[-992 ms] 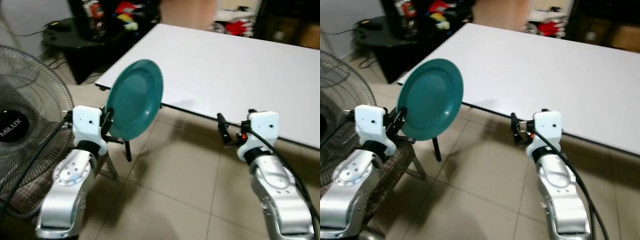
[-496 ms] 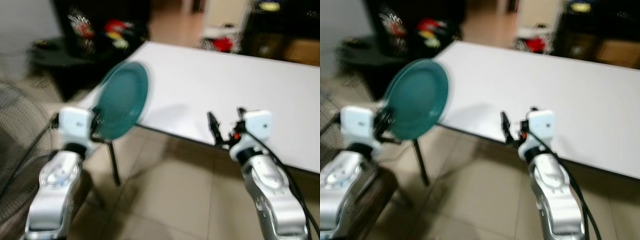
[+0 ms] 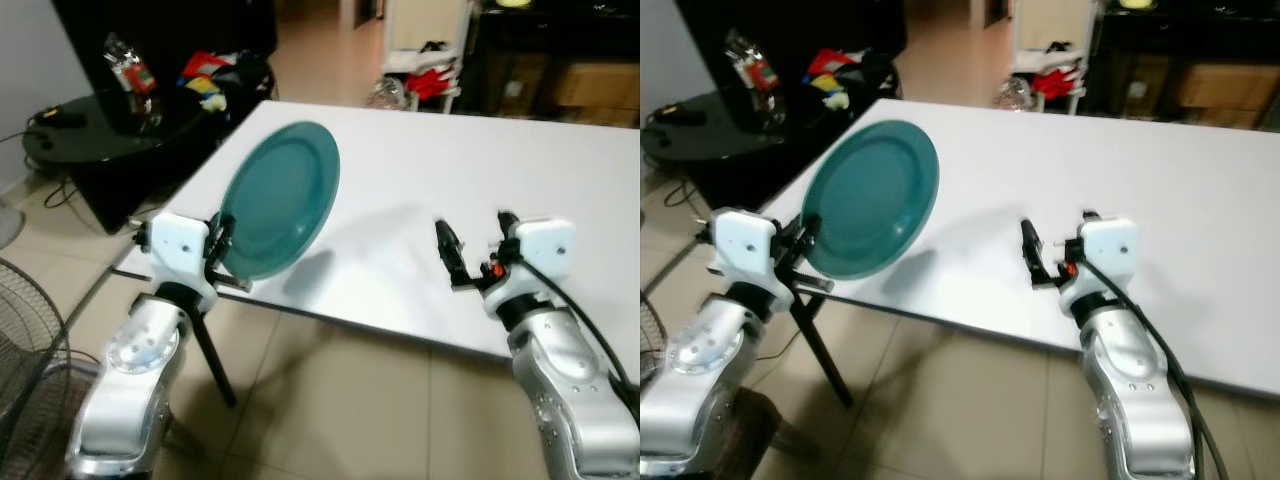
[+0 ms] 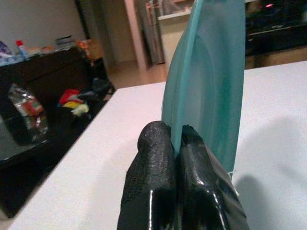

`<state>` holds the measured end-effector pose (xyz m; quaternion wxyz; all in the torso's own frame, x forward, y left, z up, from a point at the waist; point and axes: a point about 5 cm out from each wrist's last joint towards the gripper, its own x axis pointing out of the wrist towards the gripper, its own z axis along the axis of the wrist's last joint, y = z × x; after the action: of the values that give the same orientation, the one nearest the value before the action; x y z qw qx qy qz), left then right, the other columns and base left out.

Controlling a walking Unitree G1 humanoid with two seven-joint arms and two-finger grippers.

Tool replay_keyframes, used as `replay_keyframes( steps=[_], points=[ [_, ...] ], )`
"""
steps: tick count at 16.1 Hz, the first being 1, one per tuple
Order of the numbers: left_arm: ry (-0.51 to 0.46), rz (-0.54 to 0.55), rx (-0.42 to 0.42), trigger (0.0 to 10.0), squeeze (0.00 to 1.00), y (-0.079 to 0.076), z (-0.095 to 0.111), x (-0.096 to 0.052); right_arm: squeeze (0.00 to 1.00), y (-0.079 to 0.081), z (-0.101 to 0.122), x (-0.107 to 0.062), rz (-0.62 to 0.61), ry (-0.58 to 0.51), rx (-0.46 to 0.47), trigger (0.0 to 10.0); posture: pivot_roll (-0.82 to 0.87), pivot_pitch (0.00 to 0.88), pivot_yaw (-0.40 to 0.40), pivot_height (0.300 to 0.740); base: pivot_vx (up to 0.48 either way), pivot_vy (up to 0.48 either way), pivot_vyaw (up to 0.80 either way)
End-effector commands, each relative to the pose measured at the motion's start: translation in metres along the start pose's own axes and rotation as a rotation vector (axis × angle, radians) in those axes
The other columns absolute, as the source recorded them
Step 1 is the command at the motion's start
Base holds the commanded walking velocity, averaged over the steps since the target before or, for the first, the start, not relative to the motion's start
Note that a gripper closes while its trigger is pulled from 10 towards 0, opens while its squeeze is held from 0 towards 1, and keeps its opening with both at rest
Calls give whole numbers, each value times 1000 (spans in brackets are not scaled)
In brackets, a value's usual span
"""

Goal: Setting the table

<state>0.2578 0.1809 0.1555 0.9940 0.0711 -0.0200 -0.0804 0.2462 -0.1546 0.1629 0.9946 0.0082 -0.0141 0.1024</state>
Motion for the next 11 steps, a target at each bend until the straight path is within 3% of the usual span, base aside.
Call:
replay_keyframes(
  steps=[1,6,8,10,11],
  points=[
    [-34,-25,-45,10000,0,-6,8,4,0,-7,3,-4,-4,6,4,10000,-93,0,53,740,0,0,0],
    [-6,13,-243,10000,0,3,11,7,0,-10,12,-9,103,19,55,10000,-89,0,67,740,0,0,0],
    [69,4,-371,10000,0,5,6,11,0,-11,19,-14,205,18,26,10000,-90,0,74,740,0,0,0],
    [122,-11,-420,10000,0,4,3,13,0,-11,22,-18,258,24,8,10000,-90,0,77,740,0,0,0],
    [162,-33,-513,10000,0,1,0,17,0,-12,23,-20,292,38,1,10000,-90,0,78,740,0,0,0]
  ],
)
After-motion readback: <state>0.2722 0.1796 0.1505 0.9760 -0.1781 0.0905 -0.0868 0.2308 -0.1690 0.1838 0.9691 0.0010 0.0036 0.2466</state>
